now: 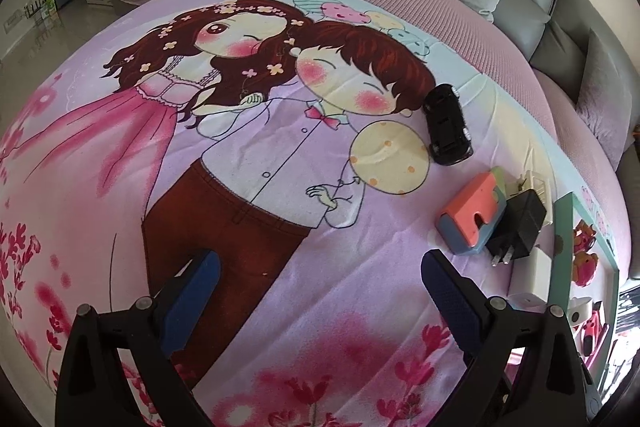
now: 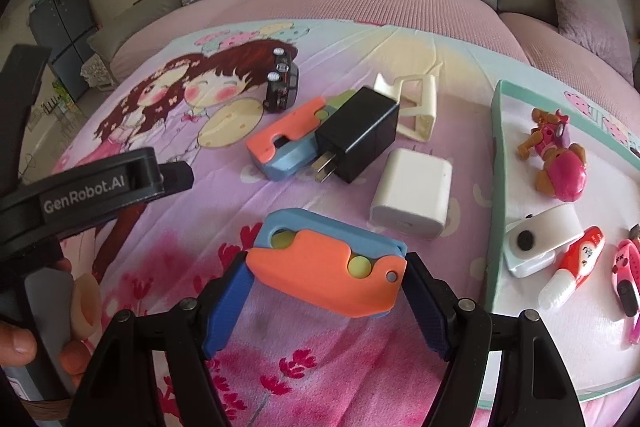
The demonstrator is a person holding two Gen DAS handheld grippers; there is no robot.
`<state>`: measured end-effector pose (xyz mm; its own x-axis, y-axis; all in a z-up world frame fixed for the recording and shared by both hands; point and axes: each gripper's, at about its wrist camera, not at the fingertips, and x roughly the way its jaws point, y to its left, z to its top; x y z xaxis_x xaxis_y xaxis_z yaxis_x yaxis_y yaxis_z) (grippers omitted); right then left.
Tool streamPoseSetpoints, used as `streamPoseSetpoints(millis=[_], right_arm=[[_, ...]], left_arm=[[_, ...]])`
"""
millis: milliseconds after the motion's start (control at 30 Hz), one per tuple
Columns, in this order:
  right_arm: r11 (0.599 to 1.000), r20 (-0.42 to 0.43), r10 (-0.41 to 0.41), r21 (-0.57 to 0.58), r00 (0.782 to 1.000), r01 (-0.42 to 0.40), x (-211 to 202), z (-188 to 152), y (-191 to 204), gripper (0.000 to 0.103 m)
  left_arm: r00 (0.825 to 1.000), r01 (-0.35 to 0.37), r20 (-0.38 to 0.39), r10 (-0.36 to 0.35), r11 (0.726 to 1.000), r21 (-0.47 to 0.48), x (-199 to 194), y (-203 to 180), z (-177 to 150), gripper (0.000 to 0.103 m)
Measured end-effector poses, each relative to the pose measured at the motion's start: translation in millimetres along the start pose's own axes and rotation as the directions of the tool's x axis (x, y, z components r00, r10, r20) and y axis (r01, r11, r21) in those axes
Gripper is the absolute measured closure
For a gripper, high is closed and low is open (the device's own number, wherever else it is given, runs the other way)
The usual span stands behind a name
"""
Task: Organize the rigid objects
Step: 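Grasp the orange-blue folding toy with the right gripper while the left gripper grasps the black charger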
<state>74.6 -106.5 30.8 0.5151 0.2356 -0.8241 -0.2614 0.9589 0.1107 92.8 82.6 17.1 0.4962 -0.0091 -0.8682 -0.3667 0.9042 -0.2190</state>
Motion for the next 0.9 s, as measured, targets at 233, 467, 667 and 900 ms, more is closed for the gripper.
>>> streamPoseSetpoints(millis=[233,467,667,900], right_arm=[[0.999,0.087,-0.022,0.034,0.996,0.019,-22.0,11.4,-16.7,0.026],[0.990,0.171,-0.117,0.103,0.978,0.100,-47.5,23.2,-50.3,0.026],[0.964,0.179,-0.190,0.219,0.965,0.149,-56.9,24.4,-90.1,0.026],[0.946,0.187,-0.210,0.286,0.960,0.151,-67.4,20.7,-116.4,0.026]], left_arm=[[1.000,0.012,0.004,-0.012,0.999,0.042,-0.1,-17.5,2.3,0.002],[0.997,0.067,0.027,-0.072,0.987,0.147,-7.0,-60.4,6.2,0.003],[0.994,0.098,0.030,-0.110,0.960,0.261,-6.8,-105.2,8.3,0.004],[0.991,0.135,-0.021,-0.135,0.938,0.318,13.0,-143.6,5.9,0.036]])
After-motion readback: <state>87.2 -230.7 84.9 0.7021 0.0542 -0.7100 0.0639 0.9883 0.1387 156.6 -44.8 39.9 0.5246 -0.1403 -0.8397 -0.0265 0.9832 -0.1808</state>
